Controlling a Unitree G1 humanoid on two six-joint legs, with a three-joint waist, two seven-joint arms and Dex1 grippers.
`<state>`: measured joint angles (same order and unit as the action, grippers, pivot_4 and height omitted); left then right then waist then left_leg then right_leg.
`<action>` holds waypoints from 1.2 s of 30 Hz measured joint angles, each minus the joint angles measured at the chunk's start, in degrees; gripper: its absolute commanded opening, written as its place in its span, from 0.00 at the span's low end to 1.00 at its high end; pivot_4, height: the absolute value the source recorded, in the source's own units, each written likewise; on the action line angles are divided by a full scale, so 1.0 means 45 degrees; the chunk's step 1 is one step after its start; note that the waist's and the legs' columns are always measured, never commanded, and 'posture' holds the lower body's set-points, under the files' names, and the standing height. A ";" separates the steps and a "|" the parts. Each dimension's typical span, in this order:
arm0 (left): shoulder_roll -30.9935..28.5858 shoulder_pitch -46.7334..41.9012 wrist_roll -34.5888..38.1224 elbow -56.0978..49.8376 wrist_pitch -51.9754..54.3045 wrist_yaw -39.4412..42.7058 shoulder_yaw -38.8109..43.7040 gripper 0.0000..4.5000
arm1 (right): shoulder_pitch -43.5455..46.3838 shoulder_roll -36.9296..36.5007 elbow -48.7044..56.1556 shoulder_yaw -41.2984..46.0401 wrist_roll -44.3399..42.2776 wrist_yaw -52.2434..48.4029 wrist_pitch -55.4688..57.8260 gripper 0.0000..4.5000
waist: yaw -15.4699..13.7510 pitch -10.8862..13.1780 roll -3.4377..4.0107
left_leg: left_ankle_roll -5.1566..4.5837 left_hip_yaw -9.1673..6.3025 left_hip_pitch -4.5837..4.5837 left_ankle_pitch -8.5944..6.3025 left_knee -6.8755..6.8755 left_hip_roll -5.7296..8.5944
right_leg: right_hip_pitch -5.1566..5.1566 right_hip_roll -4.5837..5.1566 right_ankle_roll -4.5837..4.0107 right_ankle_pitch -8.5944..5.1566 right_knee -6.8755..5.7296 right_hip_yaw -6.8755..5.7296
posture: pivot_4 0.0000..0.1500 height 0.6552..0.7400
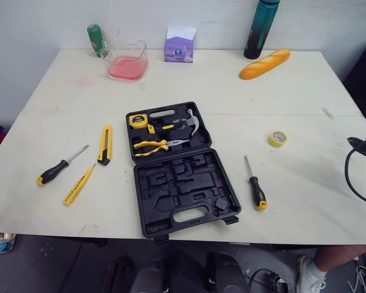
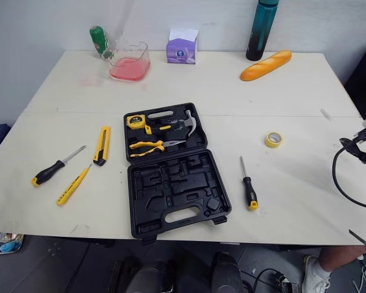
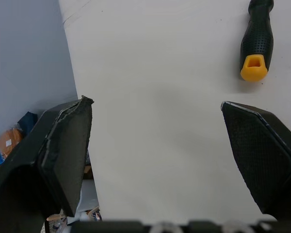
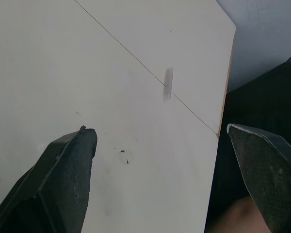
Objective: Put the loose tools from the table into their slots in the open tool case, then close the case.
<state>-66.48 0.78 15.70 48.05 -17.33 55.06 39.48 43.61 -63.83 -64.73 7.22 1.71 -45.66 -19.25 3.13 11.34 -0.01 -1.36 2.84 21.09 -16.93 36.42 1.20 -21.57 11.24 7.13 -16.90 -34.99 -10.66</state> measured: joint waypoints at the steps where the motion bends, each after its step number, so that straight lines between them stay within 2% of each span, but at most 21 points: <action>1: 0.0000 0.0000 0.0000 0.0000 0.0000 0.0000 0.0000 0.99 | 0.0000 0.0000 0.0000 0.0000 0.0000 0.0000 0.0000 1.00 | 0.0000 0.0000 0.0000 | 0.0000 0.0000 0.0000 0.0000 0.0000 0.0000 | 0.0000 0.0000 0.0000 0.0000 0.0000 0.0000 | 1.00 1.00; 5: 0.0036 0.0562 0.0468 -0.0715 0.1298 0.0601 0.0062 0.99 | 0.0016 0.0055 0.0001 0.0000 -0.0017 -0.0152 0.0001 1.00 | 0.0014 0.0000 0.0000 | -0.0001 0.0005 -0.0003 -0.0001 0.0001 -0.0001 | 0.0000 -0.0001 0.0000 0.0000 -0.0002 0.0005 | 1.00 1.00; 11: 0.0090 0.0877 0.0807 -0.1621 0.2011 0.0862 0.0258 0.99 | 0.0021 0.0114 0.0002 0.0000 -0.0037 -0.0277 0.0001 1.00 | -0.0001 0.0000 0.0000 | -0.0001 0.0003 -0.0001 -0.0001 0.0008 -0.0001 | 0.0000 -0.0001 0.0000 0.0000 -0.0003 0.0005 | 1.00 1.00; 31: 0.0289 0.1173 0.0912 -0.2141 0.2278 0.0820 0.0495 0.99 | 0.0023 0.0334 0.0006 0.0000 -0.0085 -0.0524 0.0108 1.00 | 0.0006 0.0000 0.0000 | -0.0001 0.0004 -0.0002 -0.0001 0.0008 -0.0002 | 0.0000 -0.0002 0.0000 0.0000 -0.0004 0.0007 | 1.00 1.00; 36: 0.0611 0.1228 0.0950 -0.3411 0.2557 0.0776 0.0494 0.99 | 0.0276 0.0814 0.0385 0.0004 -0.0364 -0.0926 0.0376 1.00 | 0.0016 0.0000 0.0000 | -0.0001 0.0003 -0.0001 -0.0001 0.0016 -0.0005 | 0.0001 -0.0003 -0.0001 0.0001 -0.0009 0.0009 | 1.00 1.00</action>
<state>-63.73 6.31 19.98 32.70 -5.82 58.55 41.70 44.85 -60.17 -63.00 7.24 0.07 -49.83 -17.56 3.20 11.34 -0.02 -1.36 2.85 21.08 -16.93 36.49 1.18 -21.56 11.22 7.13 -16.90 -35.03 -10.61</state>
